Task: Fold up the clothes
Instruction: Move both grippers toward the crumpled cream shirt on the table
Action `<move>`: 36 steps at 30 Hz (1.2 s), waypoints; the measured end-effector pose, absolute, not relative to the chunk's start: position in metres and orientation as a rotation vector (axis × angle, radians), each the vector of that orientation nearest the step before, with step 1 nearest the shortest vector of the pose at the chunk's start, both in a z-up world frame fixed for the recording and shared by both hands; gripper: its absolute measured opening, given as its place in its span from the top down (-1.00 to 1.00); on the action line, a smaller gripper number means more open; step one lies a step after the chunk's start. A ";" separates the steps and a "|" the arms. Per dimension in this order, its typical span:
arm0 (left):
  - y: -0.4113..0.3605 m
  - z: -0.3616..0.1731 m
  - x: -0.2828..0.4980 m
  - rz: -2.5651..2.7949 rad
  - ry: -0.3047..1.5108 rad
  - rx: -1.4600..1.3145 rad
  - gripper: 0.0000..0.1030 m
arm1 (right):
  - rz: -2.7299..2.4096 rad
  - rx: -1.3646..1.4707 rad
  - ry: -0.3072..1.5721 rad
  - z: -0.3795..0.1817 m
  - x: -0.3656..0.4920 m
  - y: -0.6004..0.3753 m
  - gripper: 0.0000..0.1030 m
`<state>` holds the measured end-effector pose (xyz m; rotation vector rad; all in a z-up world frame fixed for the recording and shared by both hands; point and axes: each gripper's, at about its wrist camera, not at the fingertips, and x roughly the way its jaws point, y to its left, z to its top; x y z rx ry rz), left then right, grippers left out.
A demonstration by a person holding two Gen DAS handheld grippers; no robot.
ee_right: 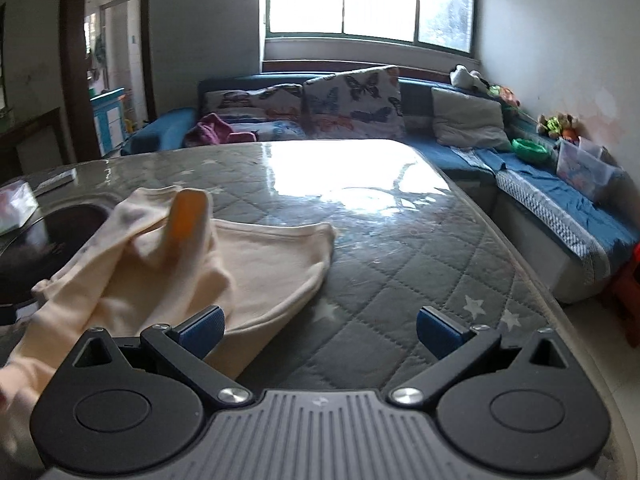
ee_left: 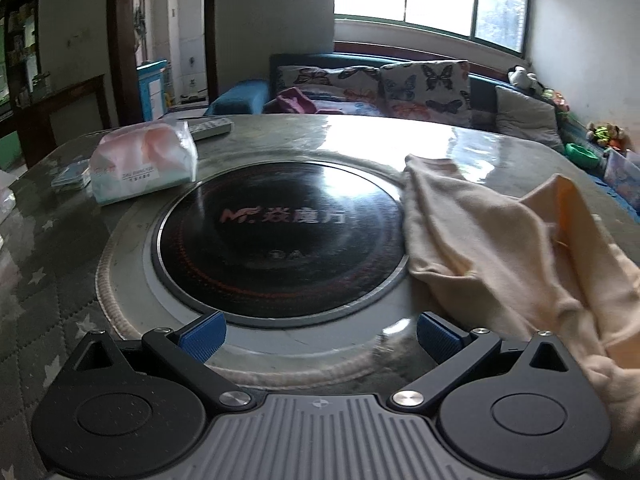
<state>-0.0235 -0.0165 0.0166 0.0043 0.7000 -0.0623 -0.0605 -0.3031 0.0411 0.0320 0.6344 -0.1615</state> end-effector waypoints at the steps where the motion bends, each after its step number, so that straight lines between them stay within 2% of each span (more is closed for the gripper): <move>1: -0.018 0.018 -0.027 -0.070 0.699 0.006 -1.00 | -0.156 0.030 0.633 0.042 -0.063 -0.301 -1.00; 36: -0.050 0.043 -0.071 -0.155 0.671 0.020 -1.00 | -0.048 0.045 0.659 0.042 -0.123 -0.268 -1.00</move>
